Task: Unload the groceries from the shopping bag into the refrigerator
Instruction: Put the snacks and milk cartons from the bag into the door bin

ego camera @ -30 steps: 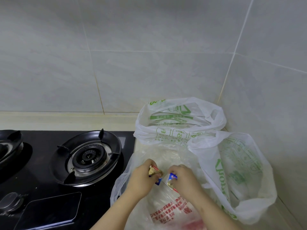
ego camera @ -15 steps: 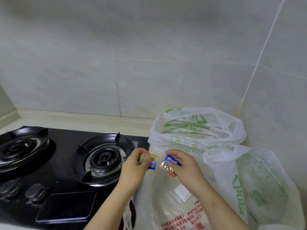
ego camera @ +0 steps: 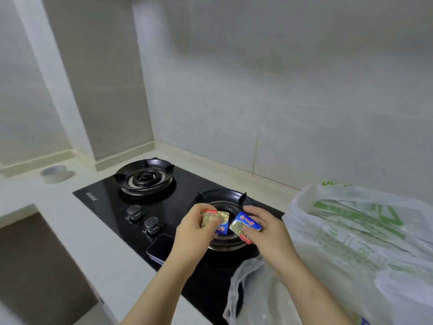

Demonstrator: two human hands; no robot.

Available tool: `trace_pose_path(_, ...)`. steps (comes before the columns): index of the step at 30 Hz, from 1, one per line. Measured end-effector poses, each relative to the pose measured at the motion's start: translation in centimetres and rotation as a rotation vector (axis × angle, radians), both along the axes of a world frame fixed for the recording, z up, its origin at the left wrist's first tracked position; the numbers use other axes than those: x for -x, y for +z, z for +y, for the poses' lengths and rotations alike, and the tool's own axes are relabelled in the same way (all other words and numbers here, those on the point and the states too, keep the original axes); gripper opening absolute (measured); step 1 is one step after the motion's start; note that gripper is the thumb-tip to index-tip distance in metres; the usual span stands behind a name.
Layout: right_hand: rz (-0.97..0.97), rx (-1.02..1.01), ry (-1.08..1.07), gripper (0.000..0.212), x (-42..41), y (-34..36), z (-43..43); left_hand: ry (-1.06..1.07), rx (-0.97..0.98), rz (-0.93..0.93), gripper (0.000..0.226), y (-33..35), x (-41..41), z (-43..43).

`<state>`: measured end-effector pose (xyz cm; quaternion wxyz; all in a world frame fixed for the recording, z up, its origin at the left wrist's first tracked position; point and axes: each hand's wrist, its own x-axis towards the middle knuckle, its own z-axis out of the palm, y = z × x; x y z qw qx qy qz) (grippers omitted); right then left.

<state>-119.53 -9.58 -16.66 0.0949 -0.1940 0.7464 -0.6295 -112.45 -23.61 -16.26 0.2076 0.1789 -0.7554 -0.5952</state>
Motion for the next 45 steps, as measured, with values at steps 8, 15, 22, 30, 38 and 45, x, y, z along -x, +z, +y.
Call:
trace_pose_path(8, 0.006, 0.039, 0.321, 0.035, -4.9, 1.4, -4.4, 0.322, -0.065, 0.047, 0.011, 1.0, -8.8, -1.6)
trace_pose_path(15, -0.051, 0.084, 0.670, 0.028, -12.6, 2.8, -10.1, 0.640, -0.043, 0.063, 0.013, 2.3, -18.9, -3.6)
trace_pose_path(22, -0.013, 0.104, 0.956, 0.024, -23.7, 4.4, -15.5, 0.945, 0.013, 0.081, 0.011, 4.3, -31.2, -4.9)
trace_pose_path(30, 0.008, 0.089, 1.334, 0.021, -40.9, 6.5, -19.1, 1.218, 0.068, 0.085, 0.009, 5.9, -48.7, -3.8)
trace_pose_path(38, 0.024, 0.163, 1.566, 0.025, -58.0, 8.2, -19.9, 1.398, 0.141, 0.108, 0.015, 8.1, -65.2, -1.1)
trace_pose_path(45, 0.111, 0.269, 1.720, 0.029, -71.0, 10.9, -19.7, 1.562, 0.237, 0.132, 0.017, 11.2, -76.5, 1.9)
